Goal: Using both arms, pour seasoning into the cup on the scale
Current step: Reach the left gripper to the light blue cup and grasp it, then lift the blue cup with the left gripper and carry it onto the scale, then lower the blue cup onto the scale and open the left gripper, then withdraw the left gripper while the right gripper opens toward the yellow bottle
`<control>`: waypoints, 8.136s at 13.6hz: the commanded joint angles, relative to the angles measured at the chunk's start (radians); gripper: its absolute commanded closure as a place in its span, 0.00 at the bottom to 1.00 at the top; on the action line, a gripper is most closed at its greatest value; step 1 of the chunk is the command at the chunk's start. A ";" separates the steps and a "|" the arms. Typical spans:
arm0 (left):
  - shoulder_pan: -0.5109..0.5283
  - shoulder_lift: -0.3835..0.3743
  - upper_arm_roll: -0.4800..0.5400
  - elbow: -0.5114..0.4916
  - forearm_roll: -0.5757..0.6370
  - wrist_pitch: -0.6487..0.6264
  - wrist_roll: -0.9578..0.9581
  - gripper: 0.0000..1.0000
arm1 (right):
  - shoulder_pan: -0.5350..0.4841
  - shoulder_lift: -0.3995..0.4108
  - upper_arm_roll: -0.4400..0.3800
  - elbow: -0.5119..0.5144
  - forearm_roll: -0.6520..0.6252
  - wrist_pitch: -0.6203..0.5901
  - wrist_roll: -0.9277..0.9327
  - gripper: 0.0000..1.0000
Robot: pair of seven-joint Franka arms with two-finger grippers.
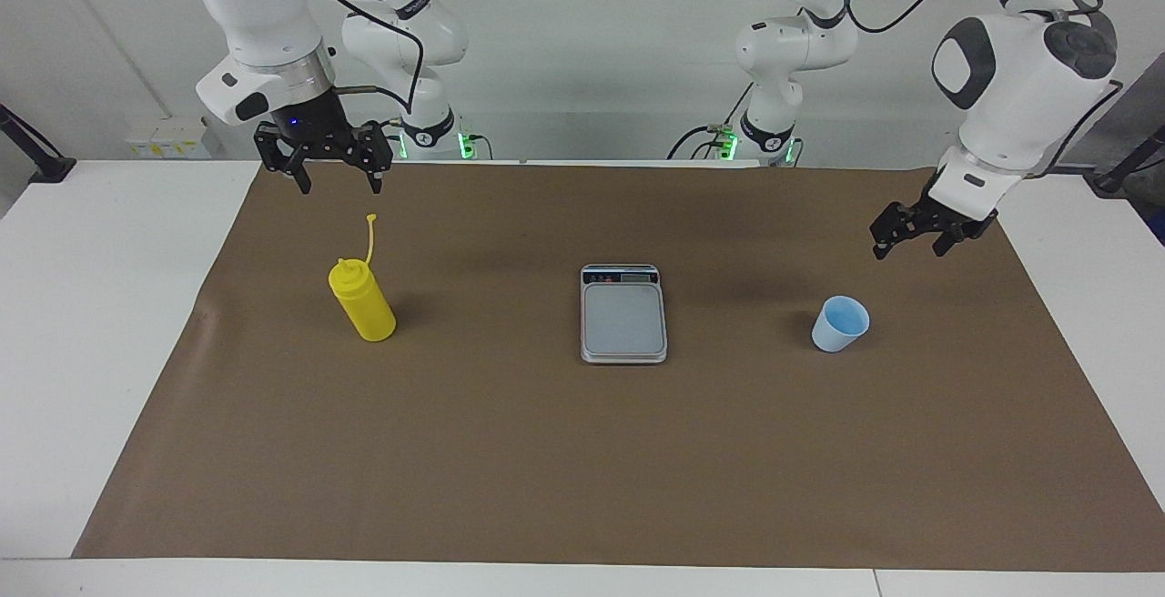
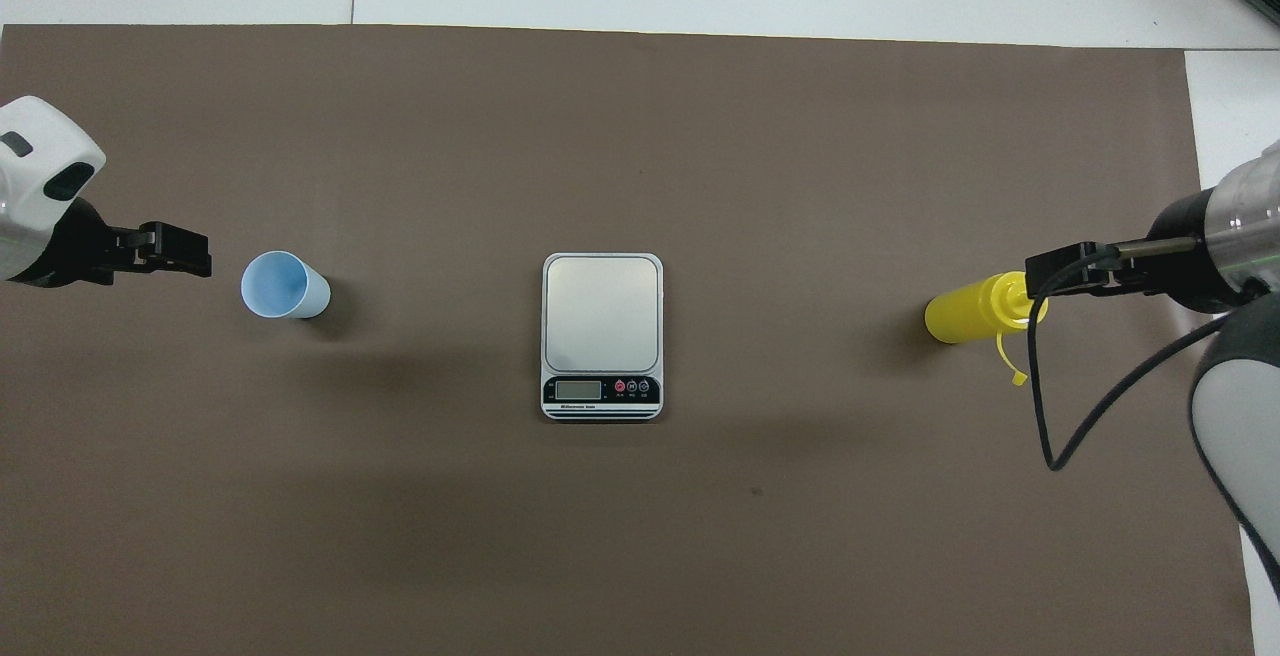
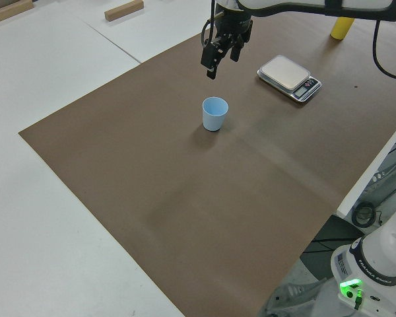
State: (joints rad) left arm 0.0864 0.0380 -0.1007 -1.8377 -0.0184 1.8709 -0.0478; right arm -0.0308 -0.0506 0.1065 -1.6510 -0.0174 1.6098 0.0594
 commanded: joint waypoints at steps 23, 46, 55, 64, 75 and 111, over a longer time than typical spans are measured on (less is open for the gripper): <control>0.015 0.132 -0.010 -0.239 -0.066 0.324 -0.084 1.00 | -0.011 -0.023 0.004 -0.027 0.024 0.010 0.019 0.00; -0.500 0.190 -0.024 0.066 -0.026 0.152 -0.492 1.00 | -0.011 -0.023 0.004 -0.027 0.024 0.010 0.019 0.00; -0.565 0.307 -0.024 0.153 0.026 0.212 -0.623 1.00 | -0.011 -0.023 0.004 -0.027 0.024 0.010 0.019 0.00; -0.563 0.321 -0.025 0.130 0.044 0.261 -0.616 1.00 | -0.011 -0.023 0.004 -0.027 0.024 0.010 0.019 0.00; -0.568 0.318 -0.025 0.100 0.044 0.283 -0.615 1.00 | -0.012 -0.023 0.004 -0.027 0.024 0.009 0.019 0.00; -0.088 -0.101 -0.001 0.110 0.031 -0.229 0.149 0.00 | -0.406 -0.015 0.001 -0.618 0.780 0.555 -1.624 0.00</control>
State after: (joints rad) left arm -0.0190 -0.0341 -0.0987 -1.7188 0.0097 1.6748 0.0829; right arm -0.4287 -0.0652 0.0987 -2.2334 0.7097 2.1359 -1.5001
